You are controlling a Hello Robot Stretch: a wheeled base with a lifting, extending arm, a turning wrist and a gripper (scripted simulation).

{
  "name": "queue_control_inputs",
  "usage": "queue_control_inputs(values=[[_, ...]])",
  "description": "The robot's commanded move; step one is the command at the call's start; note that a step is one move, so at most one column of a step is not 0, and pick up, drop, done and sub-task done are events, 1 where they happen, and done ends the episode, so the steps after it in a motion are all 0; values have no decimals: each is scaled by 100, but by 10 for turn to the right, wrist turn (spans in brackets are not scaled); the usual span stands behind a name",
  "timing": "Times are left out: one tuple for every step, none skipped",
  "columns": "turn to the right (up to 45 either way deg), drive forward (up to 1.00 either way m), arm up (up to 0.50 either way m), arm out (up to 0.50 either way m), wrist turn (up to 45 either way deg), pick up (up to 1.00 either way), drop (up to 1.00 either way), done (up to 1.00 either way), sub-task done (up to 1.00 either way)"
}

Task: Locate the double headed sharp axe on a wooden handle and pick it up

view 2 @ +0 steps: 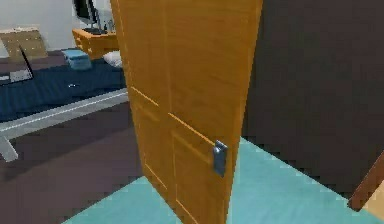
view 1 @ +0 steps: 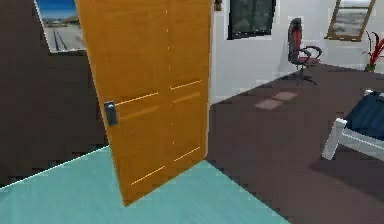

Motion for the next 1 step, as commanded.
queue_control_inputs(values=[[270, 0, 0, 0, 0, 0, 0, 0, 0]])
